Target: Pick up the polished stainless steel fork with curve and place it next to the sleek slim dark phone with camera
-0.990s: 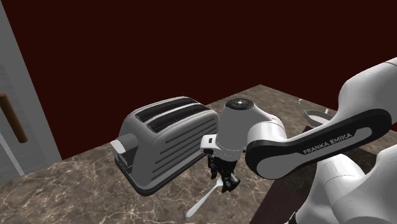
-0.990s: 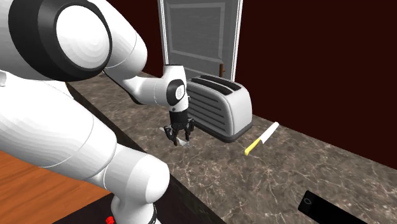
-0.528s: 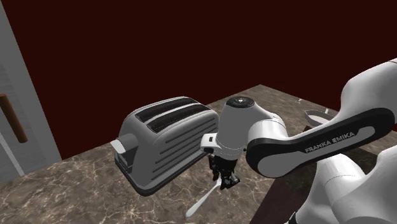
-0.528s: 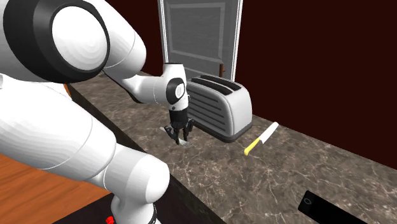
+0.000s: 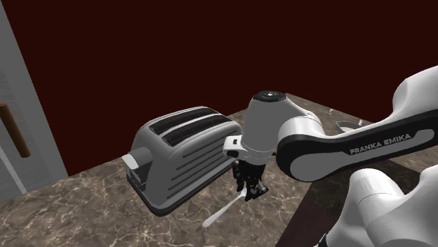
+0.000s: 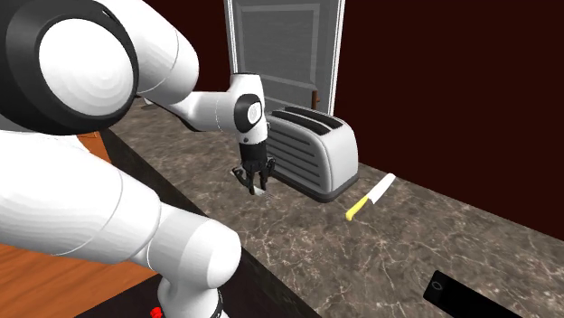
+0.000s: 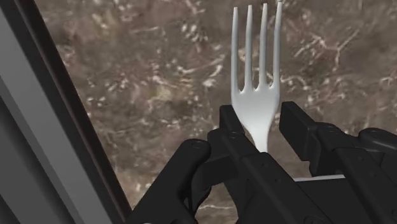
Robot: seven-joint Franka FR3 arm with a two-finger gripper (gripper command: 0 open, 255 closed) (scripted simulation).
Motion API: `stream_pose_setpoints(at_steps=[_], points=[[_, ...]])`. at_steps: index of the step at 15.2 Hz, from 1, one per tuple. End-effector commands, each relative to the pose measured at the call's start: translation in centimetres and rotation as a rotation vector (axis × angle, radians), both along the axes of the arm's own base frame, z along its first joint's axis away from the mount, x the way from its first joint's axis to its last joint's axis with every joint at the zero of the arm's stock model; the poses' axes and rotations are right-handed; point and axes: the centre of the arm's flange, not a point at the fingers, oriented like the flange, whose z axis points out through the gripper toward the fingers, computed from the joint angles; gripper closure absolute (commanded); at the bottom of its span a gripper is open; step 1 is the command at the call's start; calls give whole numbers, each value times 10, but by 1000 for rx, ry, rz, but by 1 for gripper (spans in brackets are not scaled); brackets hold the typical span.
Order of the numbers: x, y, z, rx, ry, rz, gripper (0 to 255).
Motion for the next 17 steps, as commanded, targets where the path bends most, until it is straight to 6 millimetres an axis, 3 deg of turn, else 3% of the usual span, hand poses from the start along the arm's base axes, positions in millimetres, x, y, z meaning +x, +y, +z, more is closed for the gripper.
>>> stream_pose_setpoints(at_steps=[1,7,17], points=[[-1,-1,11,0,1,0,255],[-1,-1,39,0,1,0,255],[76,-109,40,0,1,0,255]])
